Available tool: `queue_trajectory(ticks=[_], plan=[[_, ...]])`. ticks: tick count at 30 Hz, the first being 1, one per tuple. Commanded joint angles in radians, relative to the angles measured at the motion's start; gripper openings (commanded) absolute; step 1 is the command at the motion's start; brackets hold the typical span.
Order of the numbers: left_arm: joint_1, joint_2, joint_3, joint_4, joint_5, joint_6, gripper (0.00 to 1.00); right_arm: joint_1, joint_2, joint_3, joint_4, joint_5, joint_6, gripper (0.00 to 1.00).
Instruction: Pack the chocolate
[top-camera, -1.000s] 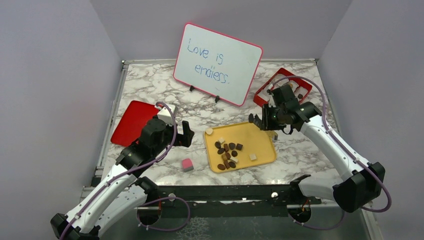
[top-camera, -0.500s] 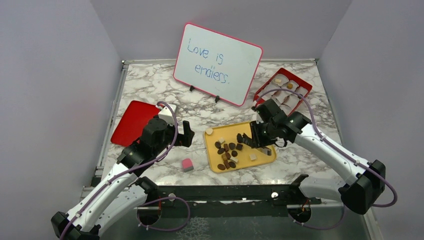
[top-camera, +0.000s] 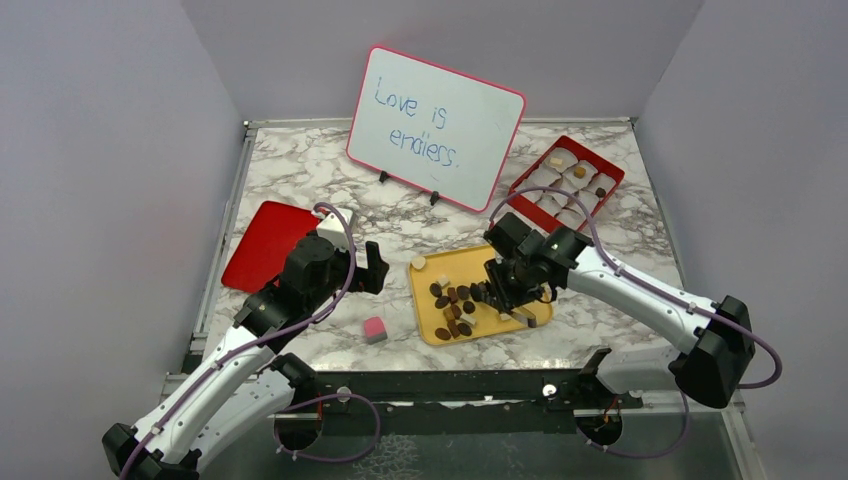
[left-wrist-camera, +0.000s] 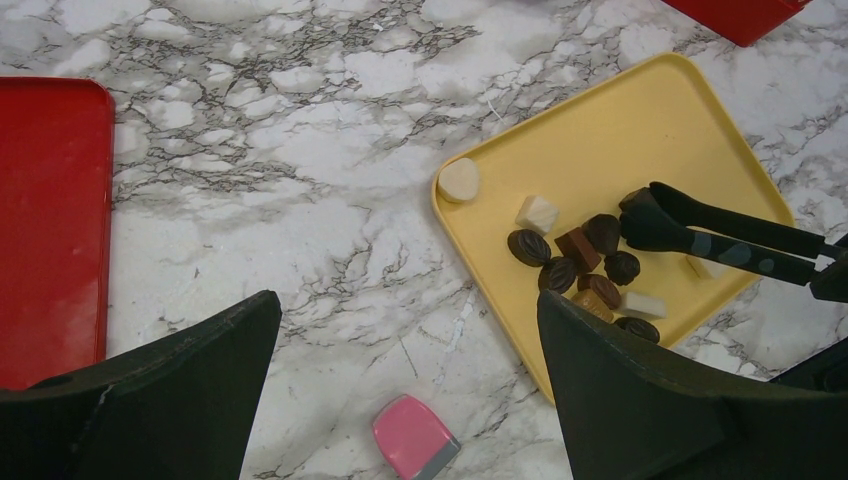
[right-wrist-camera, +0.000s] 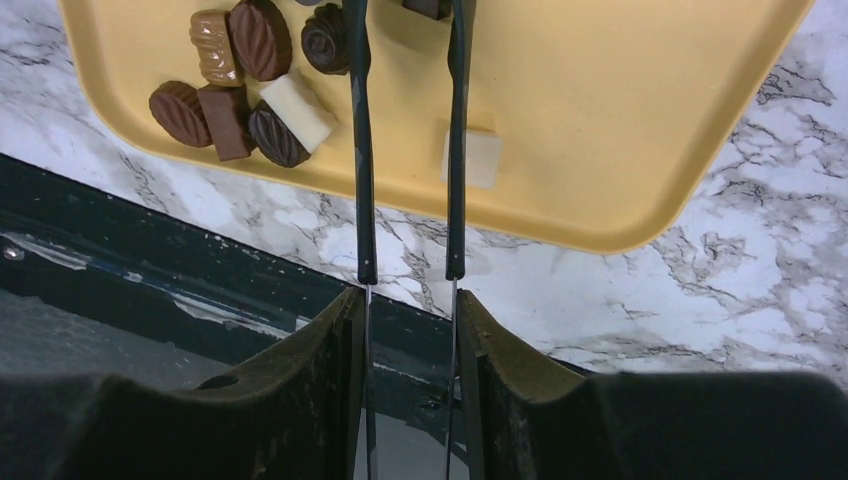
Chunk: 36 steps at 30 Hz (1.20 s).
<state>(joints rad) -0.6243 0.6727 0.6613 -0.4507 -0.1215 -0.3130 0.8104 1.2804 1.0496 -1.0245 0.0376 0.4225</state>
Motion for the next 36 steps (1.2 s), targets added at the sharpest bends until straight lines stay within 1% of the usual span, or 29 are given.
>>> queue_trajectory(ticks=[1,5,9,13,21,32,36], plan=[[-0.005,-0.006,0.001,0.02,-0.013,0.002,0.99,0.026,0.018,0.036,-0.028,0.045,0.021,0.41],[-0.005,-0.012,0.0,0.02,-0.013,0.002,0.99,0.032,0.034,0.03,-0.017,0.052,0.023,0.39],[-0.005,-0.02,0.0,0.019,-0.013,-0.001,0.99,0.036,0.03,0.034,-0.011,0.062,0.032,0.33],[-0.005,-0.021,0.0,0.02,-0.014,-0.001,0.99,0.037,0.024,0.044,-0.015,0.072,0.038,0.25],[-0.005,-0.021,0.0,0.02,-0.01,-0.001,0.99,0.037,0.025,0.05,-0.01,0.095,0.057,0.21],[-0.005,-0.018,0.0,0.019,-0.005,-0.001,0.99,0.036,0.038,0.137,0.007,0.17,0.071,0.18],[-0.005,-0.018,-0.001,0.02,-0.004,-0.001,0.99,0.036,0.061,0.189,-0.008,0.228,0.069,0.18]])
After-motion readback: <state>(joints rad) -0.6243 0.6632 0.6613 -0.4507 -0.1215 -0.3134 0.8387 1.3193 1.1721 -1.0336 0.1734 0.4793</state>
